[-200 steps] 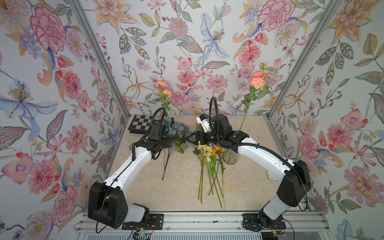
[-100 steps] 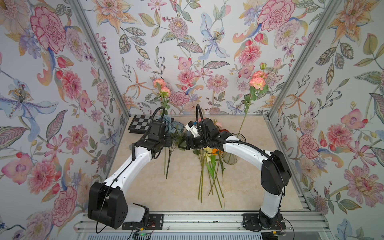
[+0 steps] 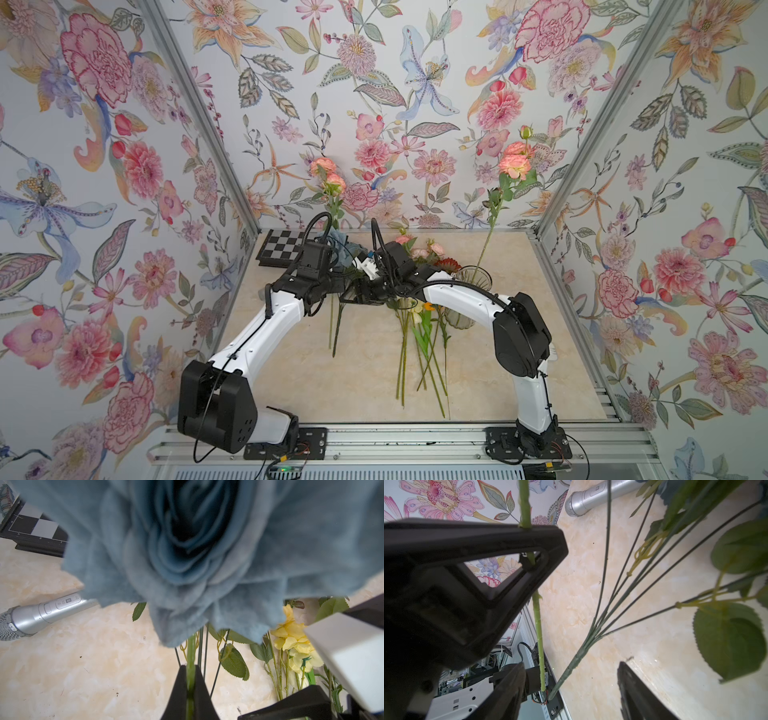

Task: Place the pink flowers into the vase
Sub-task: Pick up the flower at the center of the board.

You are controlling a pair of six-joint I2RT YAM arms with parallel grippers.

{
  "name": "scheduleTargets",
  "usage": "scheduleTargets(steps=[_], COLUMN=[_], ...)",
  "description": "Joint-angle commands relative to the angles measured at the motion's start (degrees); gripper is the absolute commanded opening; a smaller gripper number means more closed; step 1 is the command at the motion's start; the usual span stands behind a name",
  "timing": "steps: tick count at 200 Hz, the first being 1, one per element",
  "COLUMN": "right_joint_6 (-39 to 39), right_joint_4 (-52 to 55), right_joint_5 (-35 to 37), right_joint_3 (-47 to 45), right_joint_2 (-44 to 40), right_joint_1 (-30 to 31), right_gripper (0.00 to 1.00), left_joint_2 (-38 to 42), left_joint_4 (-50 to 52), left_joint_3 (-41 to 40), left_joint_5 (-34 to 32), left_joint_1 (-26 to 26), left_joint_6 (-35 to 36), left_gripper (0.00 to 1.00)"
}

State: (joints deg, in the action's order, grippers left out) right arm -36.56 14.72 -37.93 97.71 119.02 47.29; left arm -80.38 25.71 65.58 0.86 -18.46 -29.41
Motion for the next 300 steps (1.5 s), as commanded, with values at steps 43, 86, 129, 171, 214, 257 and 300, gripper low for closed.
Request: scheduleTargets(steps=[43,86,129,171,214,257,300], right_joint_6=[-6.72,-9.99,-14.27,-15.14,-15.66,-16.26,-16.36], right_joint_4=[-0.95,-4.79,-10.38,-11.20,-11.41,-12.49,-13.08], right_joint_5=[5.45,6.73,6.47,6.64,8.17,9.40,9.32], right_joint_3=[1.91,1.89,1.68,1.96,-0.11,-2.98,-4.60], right_joint_2=[4.64,6.46,7.92,7.44,4.57,-0.32,-5.05], right_joint_1=[2.48,2.66,2.73,2.66,1.87,0.02,-2.25], right_gripper=[0.64,0.59,0.39,0.18,0.01,0.00,0.00], left_joint_2=[0.13,0.65,0.66,0.75,0.76,1.14,1.30], left_joint_4=[-0.60,-0.76,-0.80,-1.19,-2.14,-3.37,-5.28], left_joint_3=[2.36,1.83,1.94,1.92,1.41,0.06,-1.57], left_joint_5=[1.95,2.56,3.03,3.33,3.88,3.91,3.62], left_joint_1=[-0.38,-0.37,-0.38,-0.16,0.31,0.52,1.36], left_joint_6=[2.07,2.47,3.05,3.31,3.31,2.78,2.27], left_gripper=[0.00,0.00,0.00,0.00,0.00,0.00,0.00])
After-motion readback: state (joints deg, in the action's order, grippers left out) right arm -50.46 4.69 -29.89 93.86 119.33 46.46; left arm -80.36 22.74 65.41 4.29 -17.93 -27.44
